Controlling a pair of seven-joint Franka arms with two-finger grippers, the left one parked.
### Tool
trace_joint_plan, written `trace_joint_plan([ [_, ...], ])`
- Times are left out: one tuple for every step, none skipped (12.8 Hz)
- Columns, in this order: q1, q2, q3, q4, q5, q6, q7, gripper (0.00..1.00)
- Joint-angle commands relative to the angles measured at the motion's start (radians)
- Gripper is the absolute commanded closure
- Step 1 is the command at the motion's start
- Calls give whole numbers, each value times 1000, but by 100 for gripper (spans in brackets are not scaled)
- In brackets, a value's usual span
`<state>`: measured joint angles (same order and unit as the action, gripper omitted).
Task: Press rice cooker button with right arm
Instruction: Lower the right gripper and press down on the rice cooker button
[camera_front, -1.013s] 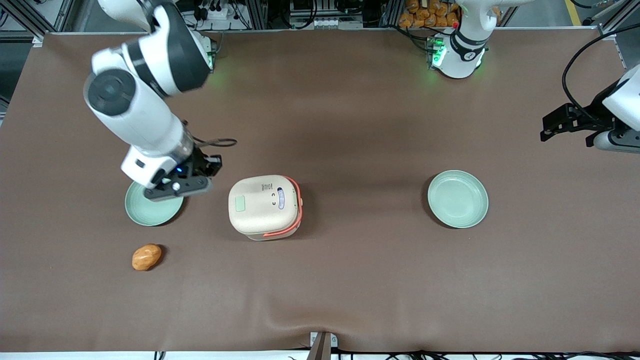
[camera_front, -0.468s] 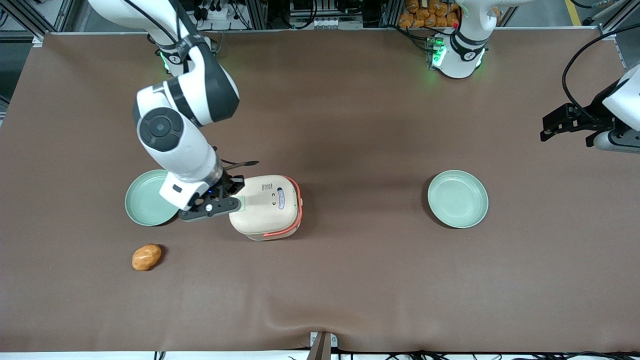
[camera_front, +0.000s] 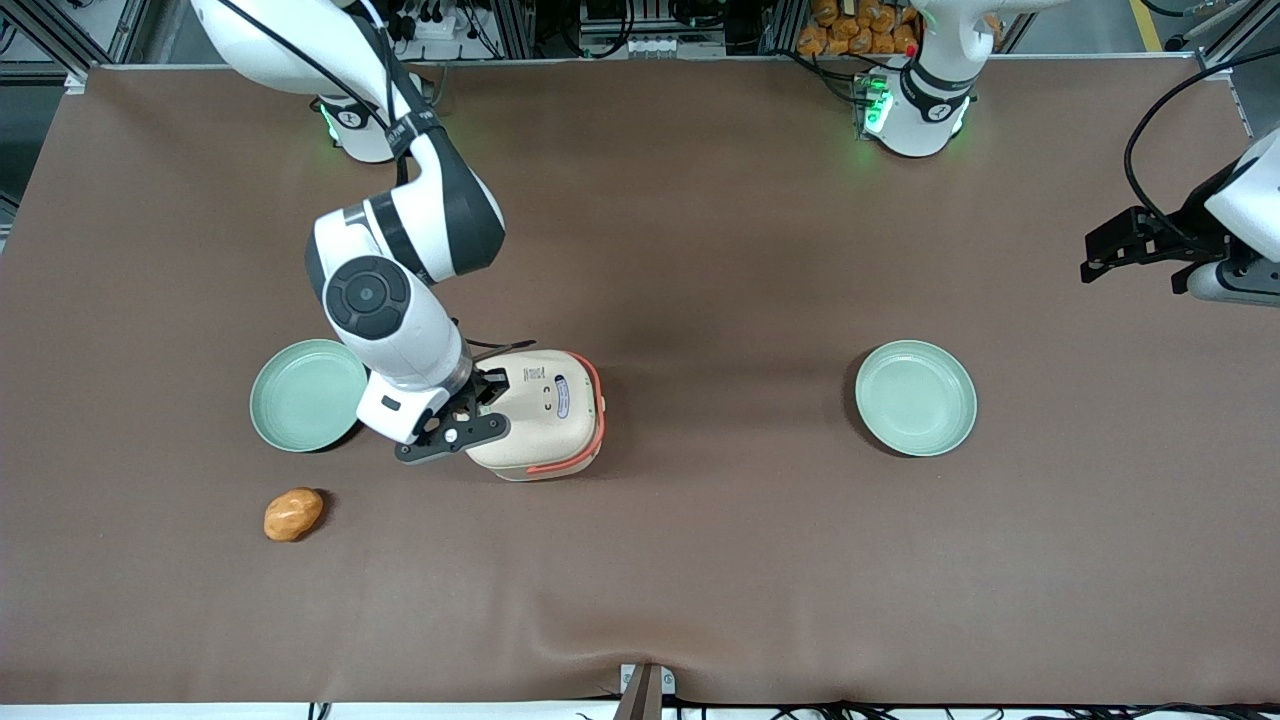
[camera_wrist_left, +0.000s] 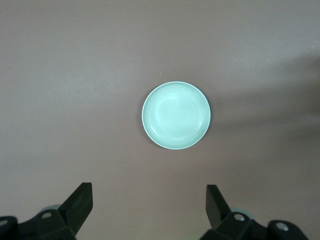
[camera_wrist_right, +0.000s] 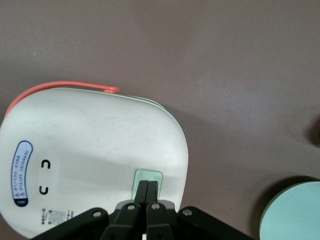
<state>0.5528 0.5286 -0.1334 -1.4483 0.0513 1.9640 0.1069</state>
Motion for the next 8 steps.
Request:
trace_joint_plan([
  [15, 24, -11, 25, 5, 15, -20, 100],
  [16, 25, -11, 23, 5, 15, -20, 100],
  [18, 25, -11, 22, 4, 15, -20, 100],
  [16, 25, -11, 20, 4, 12, -20, 100],
  [16, 25, -11, 17, 4, 9, -20, 100],
  [15, 24, -11, 8, 4, 9, -18, 100],
  [9, 24, -11, 5, 4, 4, -18, 100],
  [6, 21, -11, -7, 4, 1, -18, 100],
])
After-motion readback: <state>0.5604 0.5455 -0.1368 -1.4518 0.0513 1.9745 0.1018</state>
